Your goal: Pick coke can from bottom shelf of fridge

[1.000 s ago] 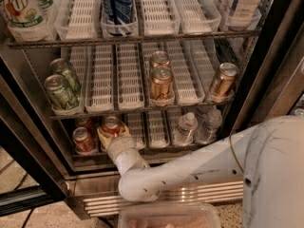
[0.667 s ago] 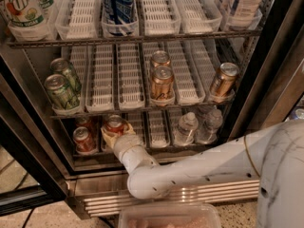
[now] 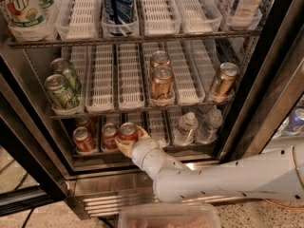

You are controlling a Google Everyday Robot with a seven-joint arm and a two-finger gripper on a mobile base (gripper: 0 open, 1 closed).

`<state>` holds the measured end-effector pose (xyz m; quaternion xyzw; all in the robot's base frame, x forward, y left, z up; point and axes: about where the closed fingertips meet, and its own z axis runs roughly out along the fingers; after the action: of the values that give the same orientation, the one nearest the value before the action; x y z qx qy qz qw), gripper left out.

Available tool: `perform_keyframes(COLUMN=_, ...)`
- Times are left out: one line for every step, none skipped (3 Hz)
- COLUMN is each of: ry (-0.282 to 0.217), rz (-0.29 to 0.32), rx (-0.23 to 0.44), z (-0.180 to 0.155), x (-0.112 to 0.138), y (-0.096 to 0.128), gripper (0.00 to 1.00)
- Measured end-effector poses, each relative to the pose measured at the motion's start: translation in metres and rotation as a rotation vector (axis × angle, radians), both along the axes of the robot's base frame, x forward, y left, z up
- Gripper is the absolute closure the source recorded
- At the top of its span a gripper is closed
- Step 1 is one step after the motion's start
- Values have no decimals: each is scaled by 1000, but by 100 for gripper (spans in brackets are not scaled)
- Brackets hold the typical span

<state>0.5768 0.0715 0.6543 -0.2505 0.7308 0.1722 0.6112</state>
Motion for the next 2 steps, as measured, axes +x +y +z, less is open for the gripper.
perform_keyframes(ry=8, rz=39, rx=-48, z=6, x=-4, y=-25, gripper=100)
perform_keyframes(ry=52, rz=72, rx=-28, z=10, x=1, y=-45, gripper=100)
